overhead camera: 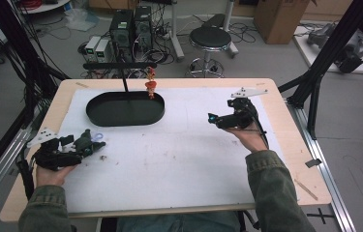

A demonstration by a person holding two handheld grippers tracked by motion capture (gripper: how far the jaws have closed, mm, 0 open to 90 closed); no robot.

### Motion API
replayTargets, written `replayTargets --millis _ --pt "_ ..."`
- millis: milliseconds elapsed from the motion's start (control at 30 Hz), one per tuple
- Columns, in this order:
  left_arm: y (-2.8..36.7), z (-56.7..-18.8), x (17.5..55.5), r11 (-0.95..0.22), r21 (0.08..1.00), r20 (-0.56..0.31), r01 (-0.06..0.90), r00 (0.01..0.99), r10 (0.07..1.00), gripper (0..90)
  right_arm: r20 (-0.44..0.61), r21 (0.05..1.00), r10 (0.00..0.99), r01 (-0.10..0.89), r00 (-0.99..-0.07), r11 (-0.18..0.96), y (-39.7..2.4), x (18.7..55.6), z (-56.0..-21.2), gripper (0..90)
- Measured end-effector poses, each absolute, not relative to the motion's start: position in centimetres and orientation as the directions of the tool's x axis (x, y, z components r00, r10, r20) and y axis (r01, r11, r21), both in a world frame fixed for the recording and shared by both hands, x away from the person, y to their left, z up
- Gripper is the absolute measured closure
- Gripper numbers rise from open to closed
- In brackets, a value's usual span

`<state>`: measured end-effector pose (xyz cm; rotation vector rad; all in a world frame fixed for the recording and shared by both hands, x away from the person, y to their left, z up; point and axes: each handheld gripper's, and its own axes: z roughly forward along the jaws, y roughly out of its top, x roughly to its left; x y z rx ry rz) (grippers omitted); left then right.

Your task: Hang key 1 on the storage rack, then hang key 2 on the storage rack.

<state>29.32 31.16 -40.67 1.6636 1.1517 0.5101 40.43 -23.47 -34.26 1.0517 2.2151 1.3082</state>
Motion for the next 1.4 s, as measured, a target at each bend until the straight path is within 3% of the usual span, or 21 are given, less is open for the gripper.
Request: replayTargets --millis 500,1100,1400 --pt "31.2 -40.7 29.2 -0.045 0.891 -0.187 0.451 0.457 0.870 7.2 0.065 0.840 0.774 0.454 -0.630 0.298 -26.0 37.9 -36.9 0.5" --pt "31.0 -40.7 29.1 -0.052 0.888 -0.183 0.456 0.455 0.871 7.2 0.161 0.862 0.780 0.471 -0.605 0.187 -29.3 34.2 -40.1 0.5" --pt "30.4 -40.2 29.9 -0.110 0.895 -0.113 0.432 0.458 0.882 7.2 0.181 0.881 0.792 0.454 -0.583 0.132 -30.9 32.8 -40.9 0.4"
